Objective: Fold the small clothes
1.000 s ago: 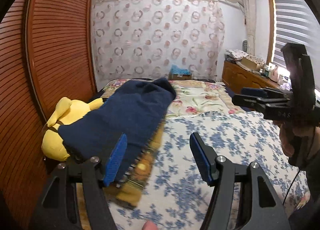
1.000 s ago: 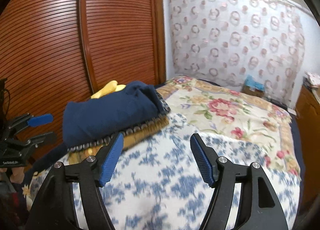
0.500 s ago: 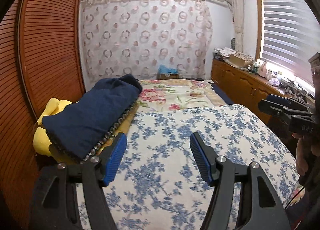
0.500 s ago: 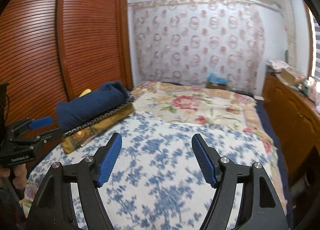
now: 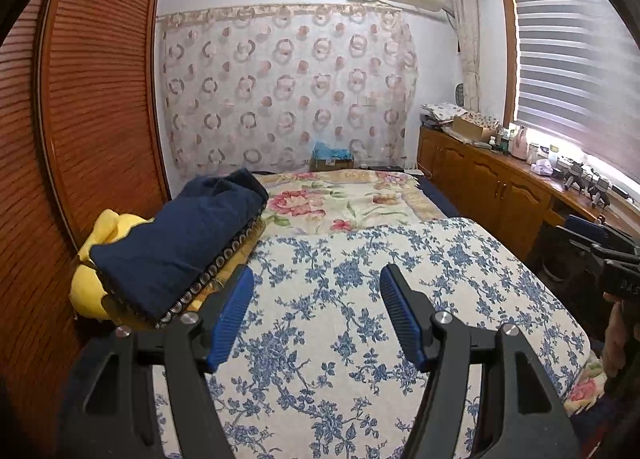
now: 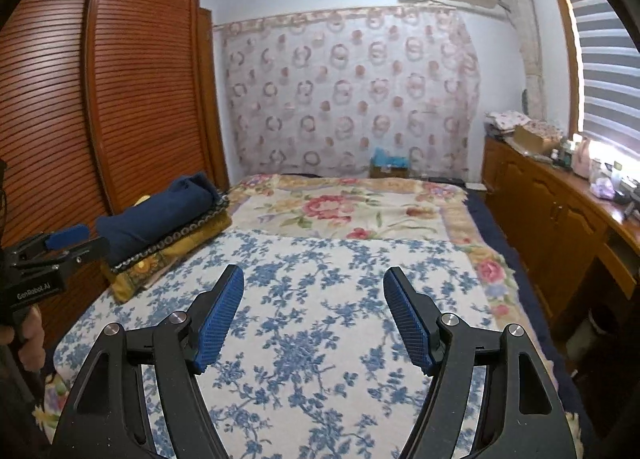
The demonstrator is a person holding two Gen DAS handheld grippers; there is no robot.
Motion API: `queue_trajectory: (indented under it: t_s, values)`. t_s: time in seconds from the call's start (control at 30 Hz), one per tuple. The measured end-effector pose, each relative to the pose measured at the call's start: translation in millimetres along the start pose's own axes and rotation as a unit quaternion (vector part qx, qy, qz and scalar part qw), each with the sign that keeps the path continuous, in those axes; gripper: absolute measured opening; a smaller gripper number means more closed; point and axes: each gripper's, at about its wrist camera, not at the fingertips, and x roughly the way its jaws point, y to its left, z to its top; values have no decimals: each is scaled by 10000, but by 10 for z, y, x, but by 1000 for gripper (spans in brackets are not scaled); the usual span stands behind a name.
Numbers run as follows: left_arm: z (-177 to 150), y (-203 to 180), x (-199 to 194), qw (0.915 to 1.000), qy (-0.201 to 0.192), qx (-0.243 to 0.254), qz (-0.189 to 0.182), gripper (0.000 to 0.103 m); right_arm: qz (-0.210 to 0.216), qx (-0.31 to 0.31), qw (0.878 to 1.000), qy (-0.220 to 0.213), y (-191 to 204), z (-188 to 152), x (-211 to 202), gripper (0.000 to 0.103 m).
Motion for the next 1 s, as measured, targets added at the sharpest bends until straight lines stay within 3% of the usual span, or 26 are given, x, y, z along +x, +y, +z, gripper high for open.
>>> queue_trajectory:
  t_s: [0.47,1.0]
  values:
    - [182,-77,-330,9996,-285,-13,1,66,-365,174,9987,-298,-143,36,-362,74]
    - [142,-60,-418,9995,-302,-67,52,66,-407,203,9984,-326,-157,14,-403,74]
